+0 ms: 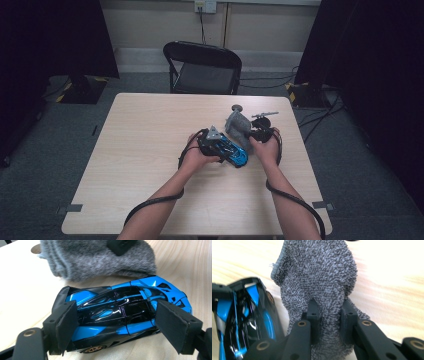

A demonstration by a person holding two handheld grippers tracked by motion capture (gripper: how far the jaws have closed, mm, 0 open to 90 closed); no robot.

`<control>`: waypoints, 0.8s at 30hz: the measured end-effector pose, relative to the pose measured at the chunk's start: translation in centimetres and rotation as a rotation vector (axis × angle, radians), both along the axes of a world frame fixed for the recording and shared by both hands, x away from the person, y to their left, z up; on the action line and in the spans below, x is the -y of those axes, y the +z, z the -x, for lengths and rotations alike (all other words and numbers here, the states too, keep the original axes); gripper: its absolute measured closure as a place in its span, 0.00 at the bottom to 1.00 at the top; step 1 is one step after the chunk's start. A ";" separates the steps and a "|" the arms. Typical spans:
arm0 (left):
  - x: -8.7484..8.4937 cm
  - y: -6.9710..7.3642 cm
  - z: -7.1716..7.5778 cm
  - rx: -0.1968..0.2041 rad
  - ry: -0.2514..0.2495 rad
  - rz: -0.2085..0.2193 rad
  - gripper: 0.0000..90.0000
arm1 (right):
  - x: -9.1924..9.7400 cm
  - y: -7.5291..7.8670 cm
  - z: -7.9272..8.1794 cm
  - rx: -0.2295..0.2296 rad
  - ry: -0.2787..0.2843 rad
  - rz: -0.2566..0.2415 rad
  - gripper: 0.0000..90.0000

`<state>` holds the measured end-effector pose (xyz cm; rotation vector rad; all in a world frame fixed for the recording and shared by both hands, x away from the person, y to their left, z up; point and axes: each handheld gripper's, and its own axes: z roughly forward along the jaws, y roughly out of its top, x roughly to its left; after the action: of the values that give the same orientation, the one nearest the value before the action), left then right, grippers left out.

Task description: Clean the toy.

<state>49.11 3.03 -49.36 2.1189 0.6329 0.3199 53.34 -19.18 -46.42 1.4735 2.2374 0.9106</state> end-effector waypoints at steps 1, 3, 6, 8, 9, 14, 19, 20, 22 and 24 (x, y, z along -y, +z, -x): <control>0.0 0.0 0.0 -0.001 -0.001 -0.001 0.21 | -0.4 -0.1 -0.2 -0.003 0.023 0.006 0.82; -0.1 0.0 -0.1 -0.001 -0.002 -0.001 0.21 | -1.3 -0.4 -0.5 -0.011 0.058 0.015 0.82; -0.2 -0.1 0.0 0.003 0.000 0.007 0.21 | -2.6 -1.3 -0.7 -0.050 0.120 0.083 0.82; -0.2 -0.1 0.0 0.007 -0.003 0.009 0.21 | -2.5 -1.4 -0.6 -0.049 0.136 0.087 0.82; -0.2 -0.1 -0.1 0.007 -0.004 0.009 0.21 | -2.3 -1.3 -0.6 -0.058 0.143 0.076 0.82; -0.3 -0.1 -0.1 0.010 -0.003 0.019 0.24 | -1.2 -1.2 -0.2 -0.058 0.186 0.064 0.82; 0.0 -0.1 0.1 0.003 -0.007 0.020 0.25 | -0.1 -1.1 0.6 -0.053 0.201 0.052 0.83; 0.1 0.0 0.2 0.001 -0.008 0.016 0.25 | 0.1 -1.1 0.8 -0.053 0.203 0.051 0.83; 0.2 0.0 0.3 -0.001 -0.009 0.015 0.26 | 0.7 -1.0 1.2 -0.055 0.211 0.057 0.83; 0.3 0.0 0.3 0.000 -0.008 0.016 0.25 | 1.3 -1.0 1.5 -0.057 0.211 0.050 0.83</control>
<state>48.82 2.77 -49.38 2.1062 0.6248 0.3091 51.81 -20.45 -47.39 1.2754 2.4743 0.8756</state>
